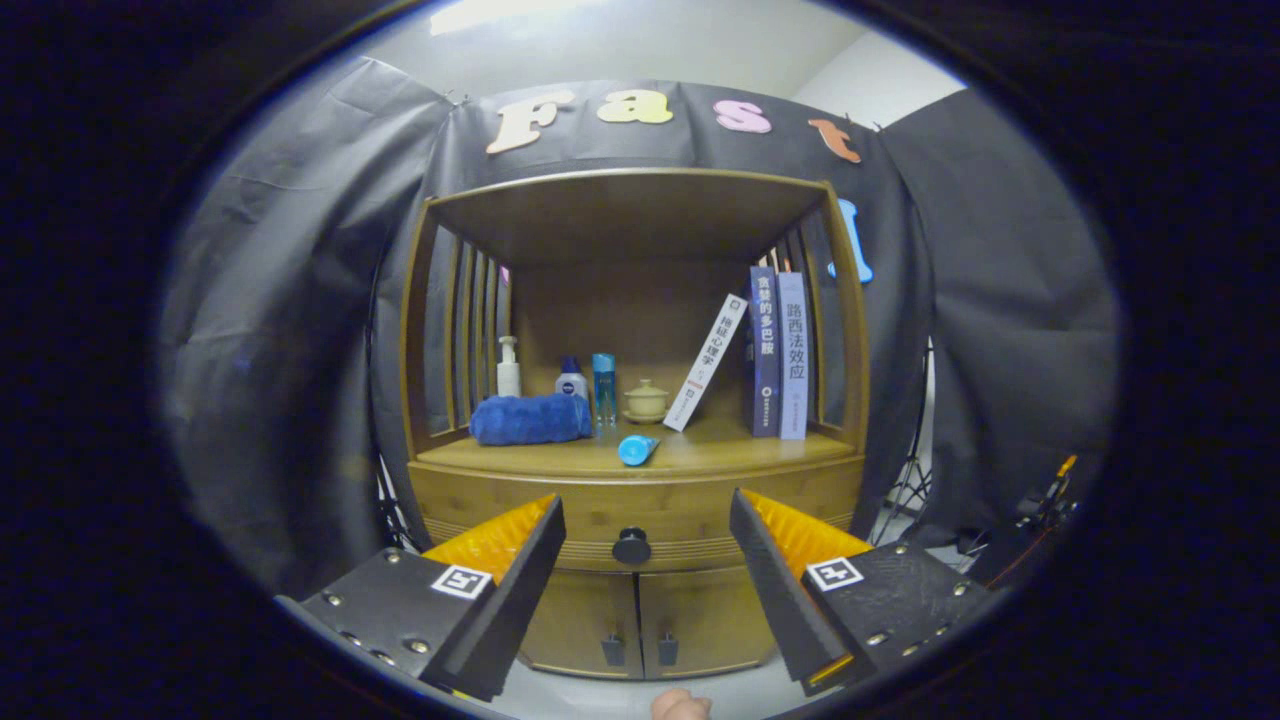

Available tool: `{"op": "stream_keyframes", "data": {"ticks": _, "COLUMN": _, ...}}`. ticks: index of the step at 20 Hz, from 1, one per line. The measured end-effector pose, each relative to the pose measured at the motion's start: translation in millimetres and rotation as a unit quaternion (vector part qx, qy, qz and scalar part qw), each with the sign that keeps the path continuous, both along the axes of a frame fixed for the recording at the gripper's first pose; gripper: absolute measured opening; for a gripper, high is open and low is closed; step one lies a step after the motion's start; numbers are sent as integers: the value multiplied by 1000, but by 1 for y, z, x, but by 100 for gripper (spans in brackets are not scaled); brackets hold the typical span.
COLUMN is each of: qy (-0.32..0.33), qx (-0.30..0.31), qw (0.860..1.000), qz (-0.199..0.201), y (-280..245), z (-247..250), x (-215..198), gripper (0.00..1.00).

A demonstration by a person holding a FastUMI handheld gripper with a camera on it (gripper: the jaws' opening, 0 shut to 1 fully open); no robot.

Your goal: Pull open the drawer, take out the items inside it, and place them on the countertop above the cabinet.

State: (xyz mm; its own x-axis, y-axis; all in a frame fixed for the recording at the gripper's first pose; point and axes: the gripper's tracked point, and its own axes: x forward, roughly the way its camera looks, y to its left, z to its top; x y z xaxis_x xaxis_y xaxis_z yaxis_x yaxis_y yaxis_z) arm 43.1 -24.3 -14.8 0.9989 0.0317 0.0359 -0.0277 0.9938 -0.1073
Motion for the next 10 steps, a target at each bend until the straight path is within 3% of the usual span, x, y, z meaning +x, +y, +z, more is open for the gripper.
{"op": "stream_keyframes", "data": {"ticks": 4, "qy": -4, "qx": -4, "qw": 1000, "qz": 13, "y": 10, "z": 40, "x": -41, "gripper": 99}}
{"op": "stream_keyframes", "data": {"ticks": 10, "qy": -13, "qx": -1, "qw": 1000, "qz": -4, "y": 3, "z": 91, "x": -83, "gripper": 98}}
